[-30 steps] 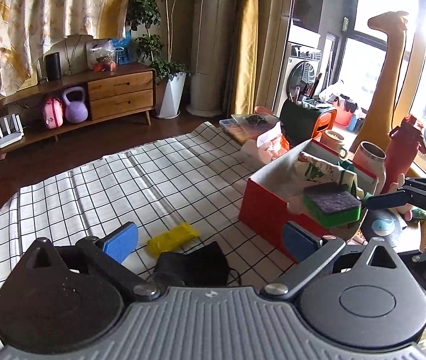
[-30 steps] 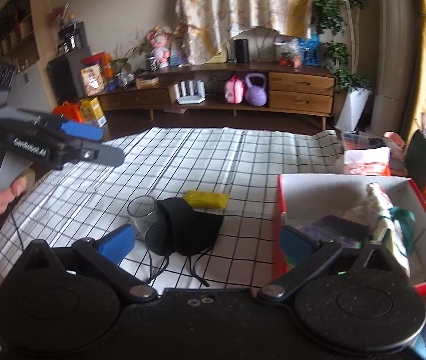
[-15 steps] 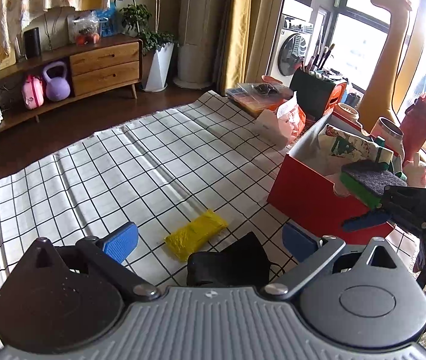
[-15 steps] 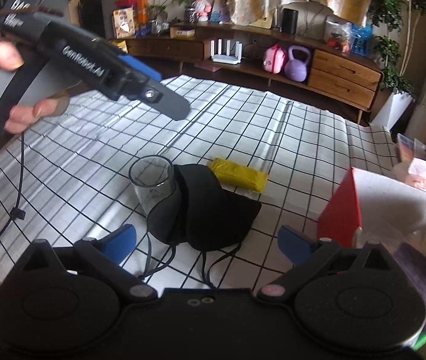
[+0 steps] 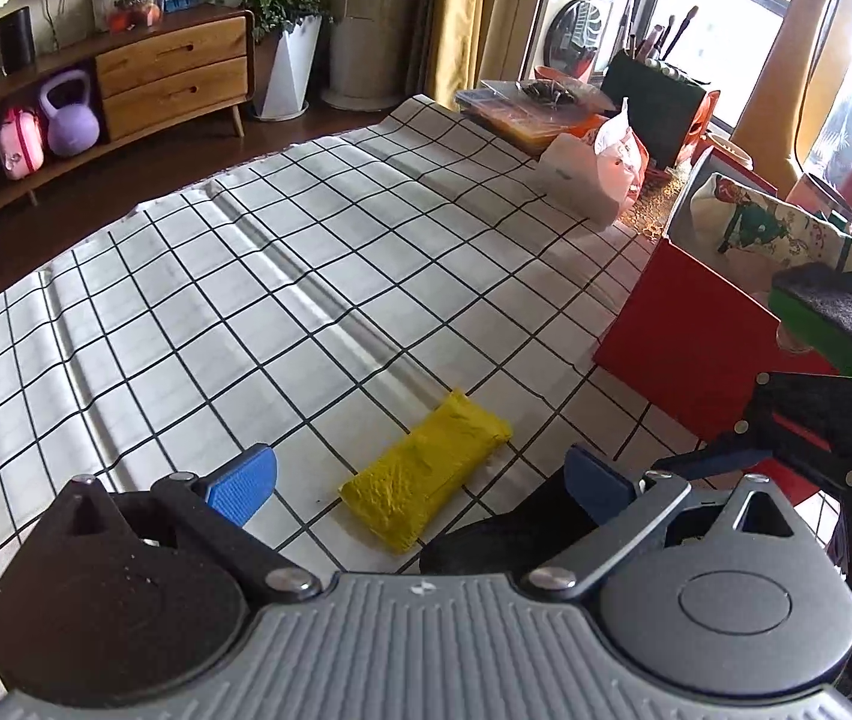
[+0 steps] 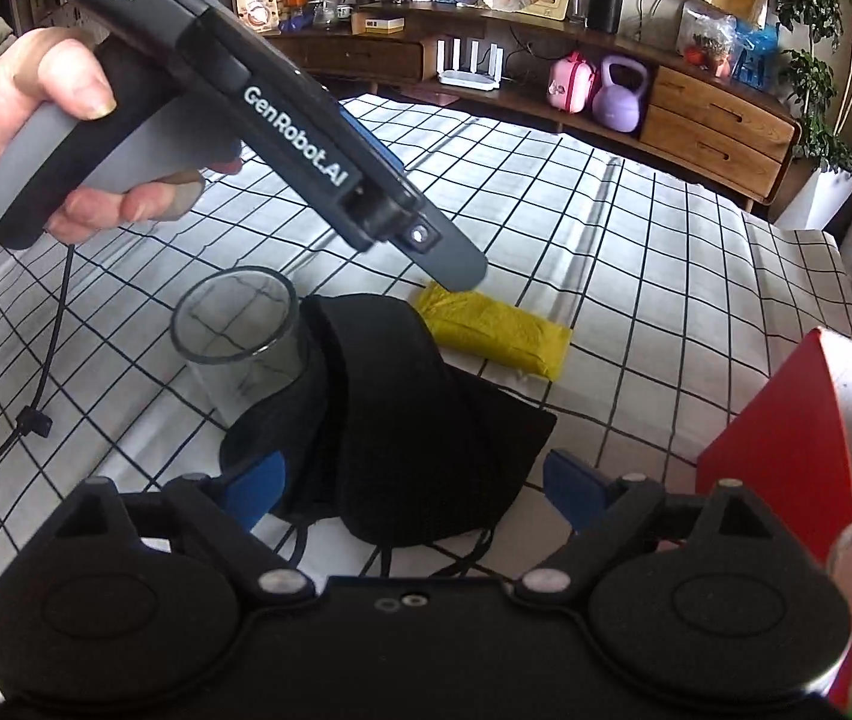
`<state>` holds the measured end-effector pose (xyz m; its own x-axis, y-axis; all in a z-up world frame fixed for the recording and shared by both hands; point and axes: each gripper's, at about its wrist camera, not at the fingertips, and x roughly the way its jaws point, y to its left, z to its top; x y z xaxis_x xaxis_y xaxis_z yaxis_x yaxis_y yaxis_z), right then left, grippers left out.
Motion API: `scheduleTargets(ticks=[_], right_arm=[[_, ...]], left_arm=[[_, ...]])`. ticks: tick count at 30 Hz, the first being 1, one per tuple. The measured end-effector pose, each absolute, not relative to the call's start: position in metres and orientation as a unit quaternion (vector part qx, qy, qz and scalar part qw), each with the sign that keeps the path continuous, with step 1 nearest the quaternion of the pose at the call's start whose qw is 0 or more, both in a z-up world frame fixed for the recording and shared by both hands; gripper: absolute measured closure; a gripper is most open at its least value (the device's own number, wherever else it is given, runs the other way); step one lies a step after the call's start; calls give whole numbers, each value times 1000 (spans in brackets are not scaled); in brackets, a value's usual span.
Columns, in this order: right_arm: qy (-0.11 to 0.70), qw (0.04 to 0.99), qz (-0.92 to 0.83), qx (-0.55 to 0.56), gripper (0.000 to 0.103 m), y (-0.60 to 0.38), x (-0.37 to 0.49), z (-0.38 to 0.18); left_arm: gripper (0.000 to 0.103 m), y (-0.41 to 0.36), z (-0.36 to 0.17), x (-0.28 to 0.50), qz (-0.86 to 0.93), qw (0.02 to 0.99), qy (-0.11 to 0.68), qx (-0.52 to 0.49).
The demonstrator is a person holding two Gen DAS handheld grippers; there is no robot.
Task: Organize soft objects
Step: 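Grasp the yellow sponge with the left tool while the right grasps the black cloth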
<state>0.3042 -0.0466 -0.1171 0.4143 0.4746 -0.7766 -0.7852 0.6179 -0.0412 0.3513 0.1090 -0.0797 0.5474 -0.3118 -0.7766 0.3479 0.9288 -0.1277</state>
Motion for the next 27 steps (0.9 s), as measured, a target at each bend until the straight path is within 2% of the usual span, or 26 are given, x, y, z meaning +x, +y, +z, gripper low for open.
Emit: scheduleTargets(ticks=[18,24,27], right_arm=[[407,811,386,-169,10,-45,335,-145],[410,809,387,-169,16,-40,335,-149],[410,811,385,-162,17,-40,336,-149]], left_arm=[[1,88,-128,397,-218,850,478,38],[1,85,-136,399,-227,841,487,67],[10,82,-141,399,-233,836,491,79]])
